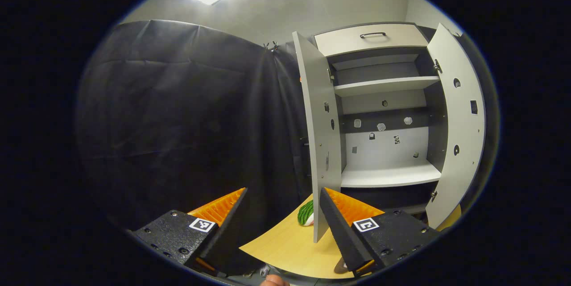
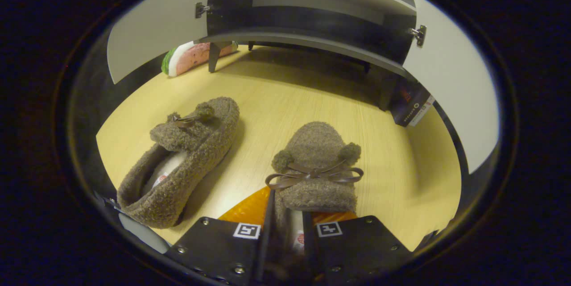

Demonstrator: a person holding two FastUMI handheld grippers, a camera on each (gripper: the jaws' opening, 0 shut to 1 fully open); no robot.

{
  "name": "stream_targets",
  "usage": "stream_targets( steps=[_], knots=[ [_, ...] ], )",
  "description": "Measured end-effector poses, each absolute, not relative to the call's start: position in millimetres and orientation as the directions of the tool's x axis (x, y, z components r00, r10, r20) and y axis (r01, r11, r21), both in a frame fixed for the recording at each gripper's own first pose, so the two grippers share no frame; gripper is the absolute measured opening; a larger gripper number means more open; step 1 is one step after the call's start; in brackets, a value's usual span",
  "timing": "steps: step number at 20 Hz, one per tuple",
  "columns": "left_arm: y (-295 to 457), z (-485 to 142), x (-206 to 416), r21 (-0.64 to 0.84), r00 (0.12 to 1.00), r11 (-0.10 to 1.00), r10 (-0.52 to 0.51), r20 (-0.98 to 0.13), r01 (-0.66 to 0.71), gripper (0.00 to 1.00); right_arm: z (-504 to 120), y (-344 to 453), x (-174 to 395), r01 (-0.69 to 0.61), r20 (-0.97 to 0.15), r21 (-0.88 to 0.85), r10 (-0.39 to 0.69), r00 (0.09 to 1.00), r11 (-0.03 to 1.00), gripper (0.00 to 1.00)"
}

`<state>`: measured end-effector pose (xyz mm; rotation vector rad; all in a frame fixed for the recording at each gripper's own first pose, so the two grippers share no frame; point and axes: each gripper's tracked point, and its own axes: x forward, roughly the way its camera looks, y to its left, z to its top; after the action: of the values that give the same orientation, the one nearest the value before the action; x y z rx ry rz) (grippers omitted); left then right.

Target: Grab one shoe with the right hand and put it into the shoe cabinet, grab the other shoe with the left hand and put it into the shoe cabinet; then close the right door with the right hand and the left door with the left hand.

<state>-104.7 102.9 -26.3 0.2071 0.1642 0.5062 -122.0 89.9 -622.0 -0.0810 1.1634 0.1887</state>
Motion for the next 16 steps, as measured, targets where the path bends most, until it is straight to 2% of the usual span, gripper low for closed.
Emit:
stream_targets(
  steps=[1, 3, 11, 16],
  knots=[
    [101, -28, -104, 0.23, 0.863, 0.857, 0.493, -0.11, -0.46, 0.97, -619, 92, -122, -0.197, -0.914, 0.023, 0.1, 0.392, 0.98, 0.31],
    [98, -32, -103, 0.22, 0.864, 0.862, 0.488, -0.12, -0.456, 0.98, -618, 90, -121, -0.22, -0.92, 0.004, 0.09, 0.382, 0.975, 0.09],
    [78, -39, -102, 0.204, 0.877, 0.878, 0.463, -0.128, -0.433, 0.97, -577, 78, -97, -0.158, -0.883, 0.104, 0.165, 0.439, 0.982, 0.09],
    [59, -48, -103, 0.189, 0.885, 0.888, 0.446, -0.133, -0.42, 0.98, -527, 67, -74, -0.155, -0.834, 0.171, 0.226, 0.503, 0.973, 0.08]
  ],
)
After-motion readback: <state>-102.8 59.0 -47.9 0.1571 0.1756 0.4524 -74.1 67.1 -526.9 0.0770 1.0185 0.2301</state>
